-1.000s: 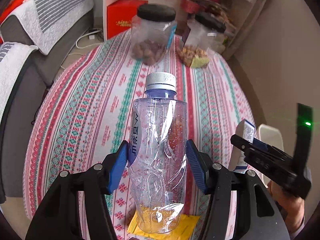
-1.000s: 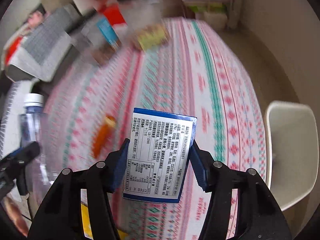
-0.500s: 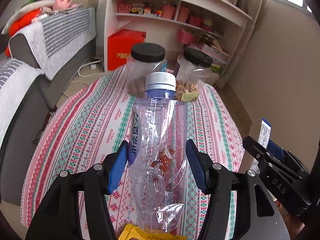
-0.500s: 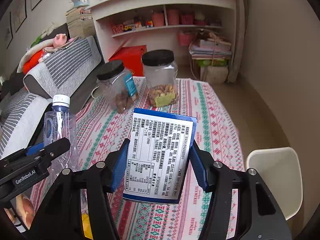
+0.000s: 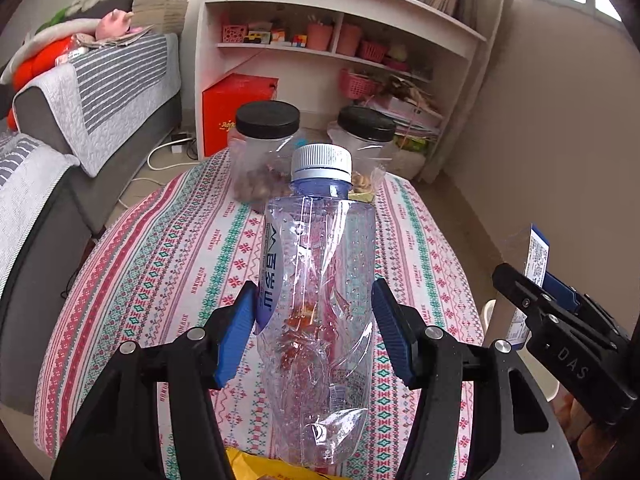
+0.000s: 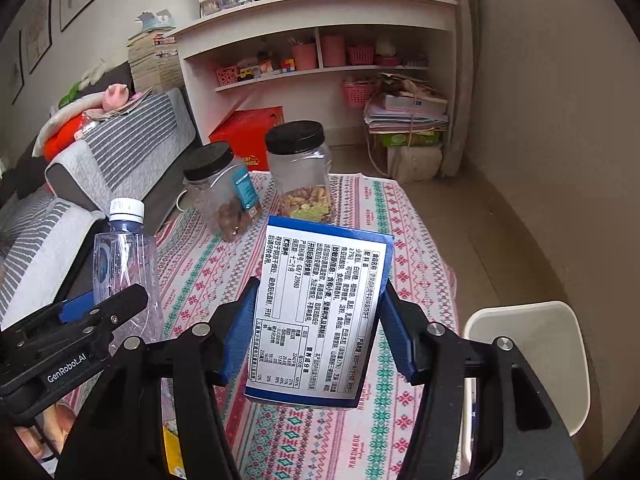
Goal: Collect trash
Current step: 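Carry the receipt card to the white bin and release it with the right gripper, then drop the water bottle into the white bin with the left gripper, then grasp the yellow snack packet with the left gripper and lift it, then grasp the orange carrot-shaped peel with the right gripper while the left gripper holds the packet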
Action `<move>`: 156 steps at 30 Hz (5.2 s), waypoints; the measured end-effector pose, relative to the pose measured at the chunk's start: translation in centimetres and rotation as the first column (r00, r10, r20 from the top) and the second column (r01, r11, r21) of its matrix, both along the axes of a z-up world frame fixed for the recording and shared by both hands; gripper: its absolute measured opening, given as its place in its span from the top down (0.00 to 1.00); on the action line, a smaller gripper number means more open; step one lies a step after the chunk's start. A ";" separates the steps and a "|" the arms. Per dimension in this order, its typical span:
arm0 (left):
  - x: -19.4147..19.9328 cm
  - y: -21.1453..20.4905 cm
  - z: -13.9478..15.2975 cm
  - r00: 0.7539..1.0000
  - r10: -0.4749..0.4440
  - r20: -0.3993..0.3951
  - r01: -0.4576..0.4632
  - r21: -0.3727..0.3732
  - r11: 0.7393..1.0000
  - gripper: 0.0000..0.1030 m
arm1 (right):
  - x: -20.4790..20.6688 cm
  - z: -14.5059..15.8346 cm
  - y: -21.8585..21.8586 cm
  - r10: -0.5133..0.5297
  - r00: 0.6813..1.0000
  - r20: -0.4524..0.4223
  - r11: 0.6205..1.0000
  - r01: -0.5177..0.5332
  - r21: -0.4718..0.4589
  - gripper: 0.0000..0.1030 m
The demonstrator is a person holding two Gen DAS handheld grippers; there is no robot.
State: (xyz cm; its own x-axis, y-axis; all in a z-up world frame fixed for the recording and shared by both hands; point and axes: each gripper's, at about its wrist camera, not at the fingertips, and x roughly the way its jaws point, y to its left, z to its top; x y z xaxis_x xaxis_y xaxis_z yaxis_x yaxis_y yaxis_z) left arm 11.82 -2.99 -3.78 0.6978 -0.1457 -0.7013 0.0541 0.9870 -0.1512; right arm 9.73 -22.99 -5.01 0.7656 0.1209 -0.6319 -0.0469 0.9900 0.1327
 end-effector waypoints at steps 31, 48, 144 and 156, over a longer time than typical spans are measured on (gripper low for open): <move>-1.4 -7.3 -0.7 0.992 -0.124 0.004 0.124 0.029 0.992 0.44 | -1.9 0.2 -11.8 -0.243 0.969 -0.047 0.970 0.244 0.017 0.46; -3.0 -18.3 -0.9 0.948 -0.317 -0.026 0.317 -0.006 0.949 0.44 | -6.0 0.3 -23.6 -0.583 0.808 -0.089 0.798 0.590 0.127 0.10; -0.2 13.8 -4.4 0.961 0.181 -0.207 -0.152 0.145 0.978 0.94 | 8.7 -15.4 15.7 0.012 0.910 -0.414 0.996 -0.049 -0.080 0.75; -0.6 13.8 -2.8 0.972 0.183 -0.149 -0.162 0.140 0.977 0.94 | 7.4 -11.1 13.2 0.090 0.930 -0.356 0.994 -0.060 0.094 0.80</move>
